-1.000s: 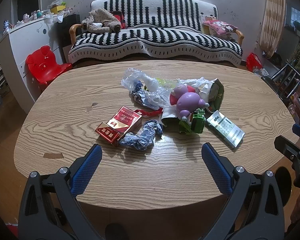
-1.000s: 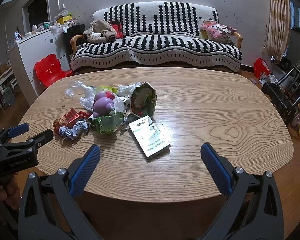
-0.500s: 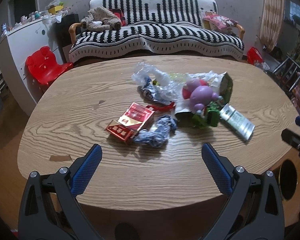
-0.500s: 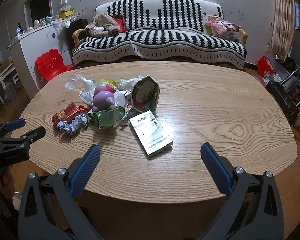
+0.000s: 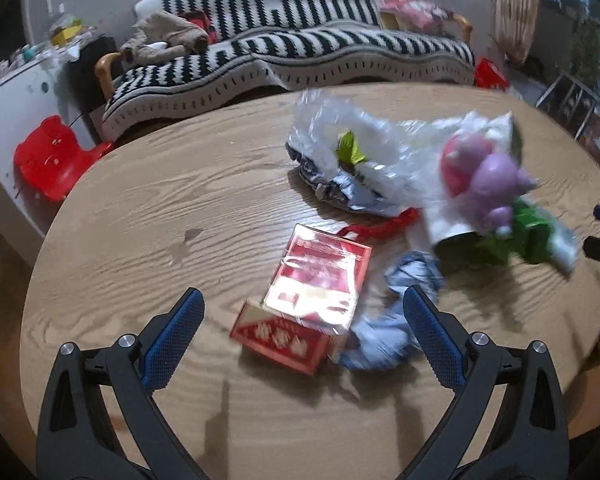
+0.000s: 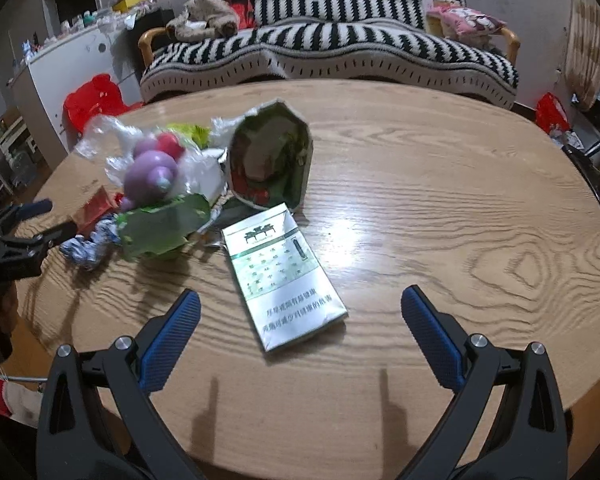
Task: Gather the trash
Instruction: 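Grasp the red cigarette box with the left tool while the right tool grasps the white-green pack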
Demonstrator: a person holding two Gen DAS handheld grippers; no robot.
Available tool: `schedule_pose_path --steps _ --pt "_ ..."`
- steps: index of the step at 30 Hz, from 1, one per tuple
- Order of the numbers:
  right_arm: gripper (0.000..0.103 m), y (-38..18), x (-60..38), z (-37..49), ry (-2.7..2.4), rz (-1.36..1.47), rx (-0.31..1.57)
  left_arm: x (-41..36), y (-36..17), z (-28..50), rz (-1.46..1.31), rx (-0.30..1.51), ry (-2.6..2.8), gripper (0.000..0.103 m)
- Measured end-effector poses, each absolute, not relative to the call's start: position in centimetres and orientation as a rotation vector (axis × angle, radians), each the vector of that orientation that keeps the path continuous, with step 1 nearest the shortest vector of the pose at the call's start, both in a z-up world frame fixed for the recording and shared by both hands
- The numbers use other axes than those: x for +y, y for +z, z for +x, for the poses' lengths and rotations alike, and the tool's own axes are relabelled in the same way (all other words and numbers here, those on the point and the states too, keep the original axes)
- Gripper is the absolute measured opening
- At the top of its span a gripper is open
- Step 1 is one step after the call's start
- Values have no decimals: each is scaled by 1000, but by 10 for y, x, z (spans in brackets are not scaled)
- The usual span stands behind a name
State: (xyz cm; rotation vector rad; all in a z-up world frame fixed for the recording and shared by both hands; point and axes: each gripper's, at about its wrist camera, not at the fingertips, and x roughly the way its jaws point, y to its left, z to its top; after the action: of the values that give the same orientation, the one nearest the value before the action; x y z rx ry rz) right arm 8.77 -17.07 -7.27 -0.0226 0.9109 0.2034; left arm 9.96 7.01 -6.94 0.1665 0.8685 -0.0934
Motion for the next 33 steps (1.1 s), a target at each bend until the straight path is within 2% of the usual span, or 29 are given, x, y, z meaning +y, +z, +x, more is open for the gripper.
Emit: schedule_pose_path --steps 9,12,13,14,19,28,33 --pt "97 -103 -148 120 206 -105 979 77 -101 139 137 929 -135 96" --pt "92 -110 -143 128 209 -117 985 79 -101 143 103 926 -145 81" --pt "85 -108 -142 129 221 -114 976 79 -99 142 105 920 -147 67" --pt "64 -106 -142 129 222 -113 971 80 -97 142 105 923 -151 55" --pt "58 -83 -145 124 227 -63 928 88 -77 136 50 901 -126 55" --pt "57 -49 -163 95 219 -24 854 105 -34 114 -35 817 34 55" --pt "57 -35 -184 73 197 -15 834 80 -17 96 -4 799 33 55"
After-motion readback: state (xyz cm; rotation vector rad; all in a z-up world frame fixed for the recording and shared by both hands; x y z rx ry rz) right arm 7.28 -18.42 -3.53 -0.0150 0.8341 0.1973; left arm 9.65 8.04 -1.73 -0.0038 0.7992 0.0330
